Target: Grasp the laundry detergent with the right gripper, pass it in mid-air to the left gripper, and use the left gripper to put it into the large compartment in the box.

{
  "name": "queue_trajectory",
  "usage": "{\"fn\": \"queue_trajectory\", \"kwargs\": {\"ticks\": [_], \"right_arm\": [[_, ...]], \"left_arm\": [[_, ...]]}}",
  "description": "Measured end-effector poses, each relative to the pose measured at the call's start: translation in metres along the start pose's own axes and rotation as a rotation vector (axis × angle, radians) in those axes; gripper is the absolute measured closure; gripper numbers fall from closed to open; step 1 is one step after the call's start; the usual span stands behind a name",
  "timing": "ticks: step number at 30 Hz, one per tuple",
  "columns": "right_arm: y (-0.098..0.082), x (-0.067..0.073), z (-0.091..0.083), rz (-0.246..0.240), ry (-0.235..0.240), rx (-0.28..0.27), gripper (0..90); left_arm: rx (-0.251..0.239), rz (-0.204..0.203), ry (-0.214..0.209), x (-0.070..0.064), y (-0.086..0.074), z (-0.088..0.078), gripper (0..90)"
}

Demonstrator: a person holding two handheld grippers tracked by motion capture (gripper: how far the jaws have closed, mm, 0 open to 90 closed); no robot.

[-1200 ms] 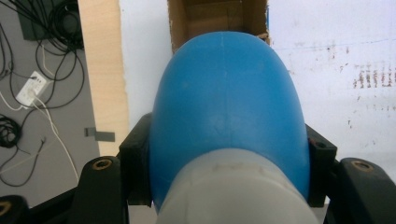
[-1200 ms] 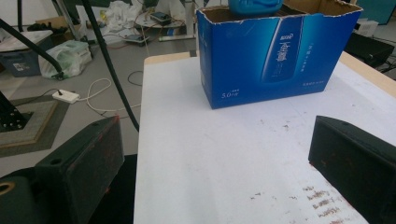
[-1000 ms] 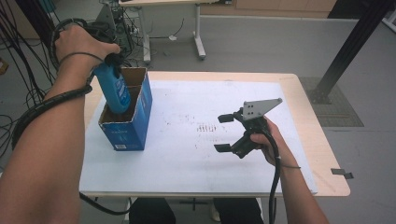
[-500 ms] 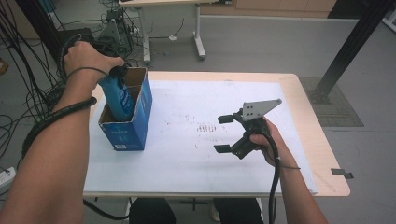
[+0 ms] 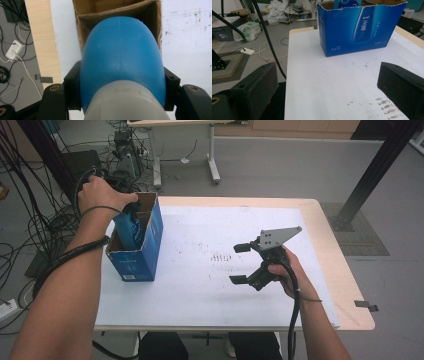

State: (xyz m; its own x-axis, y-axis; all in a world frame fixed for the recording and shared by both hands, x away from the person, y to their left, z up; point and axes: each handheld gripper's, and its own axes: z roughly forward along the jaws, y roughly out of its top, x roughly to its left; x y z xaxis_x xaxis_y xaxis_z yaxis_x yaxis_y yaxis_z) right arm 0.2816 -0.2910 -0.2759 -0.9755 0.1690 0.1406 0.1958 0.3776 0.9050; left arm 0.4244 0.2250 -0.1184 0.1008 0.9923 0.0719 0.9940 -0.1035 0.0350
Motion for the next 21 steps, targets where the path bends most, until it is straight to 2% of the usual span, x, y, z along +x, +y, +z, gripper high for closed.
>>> {"fn": "queue_trajectory", "kwargs": {"ticks": [8,15,21], "right_arm": [[0.001,0.001,0.001,-0.002,-0.001,0.001,3.2],[0.000,0.001,0.001,-0.001,0.000,-0.001,3.2],[-0.001,0.001,0.003,0.005,0.004,0.004,3.2]], "left_arm": [[0.014,0.003,0.012,-0.002,-0.002,0.017,38.0],[0.014,-0.005,-0.012,0.004,-0.005,0.027,38.0],[0.017,0.001,-0.017,0.002,-0.005,0.037,38.0]]}}
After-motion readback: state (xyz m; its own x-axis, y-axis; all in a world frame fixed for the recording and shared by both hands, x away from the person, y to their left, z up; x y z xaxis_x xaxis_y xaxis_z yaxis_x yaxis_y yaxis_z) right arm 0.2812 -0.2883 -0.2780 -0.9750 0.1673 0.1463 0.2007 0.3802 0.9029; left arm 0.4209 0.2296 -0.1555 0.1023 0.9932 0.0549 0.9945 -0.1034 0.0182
